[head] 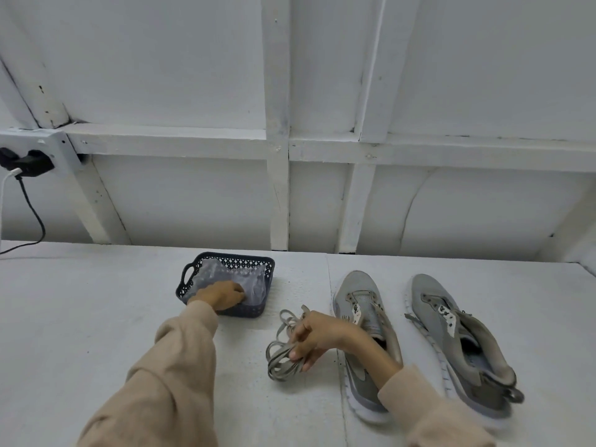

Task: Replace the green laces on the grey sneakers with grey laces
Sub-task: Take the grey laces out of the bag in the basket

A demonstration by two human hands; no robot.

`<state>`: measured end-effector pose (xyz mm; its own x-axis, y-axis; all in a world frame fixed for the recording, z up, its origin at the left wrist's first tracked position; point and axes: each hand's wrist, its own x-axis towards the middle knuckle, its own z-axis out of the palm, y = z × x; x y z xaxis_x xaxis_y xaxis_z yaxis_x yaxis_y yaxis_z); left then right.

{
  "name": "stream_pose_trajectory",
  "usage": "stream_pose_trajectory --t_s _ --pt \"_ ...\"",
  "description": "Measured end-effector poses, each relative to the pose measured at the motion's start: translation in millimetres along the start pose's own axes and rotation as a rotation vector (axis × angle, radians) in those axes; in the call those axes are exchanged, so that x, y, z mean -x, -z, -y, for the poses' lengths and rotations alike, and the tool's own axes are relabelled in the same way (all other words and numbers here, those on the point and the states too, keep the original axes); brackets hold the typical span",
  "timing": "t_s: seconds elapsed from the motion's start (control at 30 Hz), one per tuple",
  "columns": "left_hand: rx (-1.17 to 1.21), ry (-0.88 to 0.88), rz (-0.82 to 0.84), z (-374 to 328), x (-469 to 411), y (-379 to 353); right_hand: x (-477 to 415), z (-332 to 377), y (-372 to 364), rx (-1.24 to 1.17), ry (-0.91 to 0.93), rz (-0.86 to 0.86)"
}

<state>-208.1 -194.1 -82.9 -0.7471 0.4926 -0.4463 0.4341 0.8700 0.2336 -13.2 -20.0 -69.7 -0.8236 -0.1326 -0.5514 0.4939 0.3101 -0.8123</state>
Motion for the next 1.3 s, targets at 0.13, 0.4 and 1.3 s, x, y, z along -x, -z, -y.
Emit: stream_pose_trajectory --t_s 0.13,0.4,1.3 --pt "0.067 0.044 -0.194 -3.8 5.1 -8.2 -3.9 -9.2 -11.5 0.062 -0.05 -0.015" --pt "0.482 -0.465 -0.797 -20.5 69.8 -57.6 -3.6 -25.0 -27.8 0.149 -0.076 -0.144" --pt "0.94 -0.232 -0.23 -42.7 100.5 -103.9 25.3 -36.3 -51.7 -0.213 0.299 -0.641"
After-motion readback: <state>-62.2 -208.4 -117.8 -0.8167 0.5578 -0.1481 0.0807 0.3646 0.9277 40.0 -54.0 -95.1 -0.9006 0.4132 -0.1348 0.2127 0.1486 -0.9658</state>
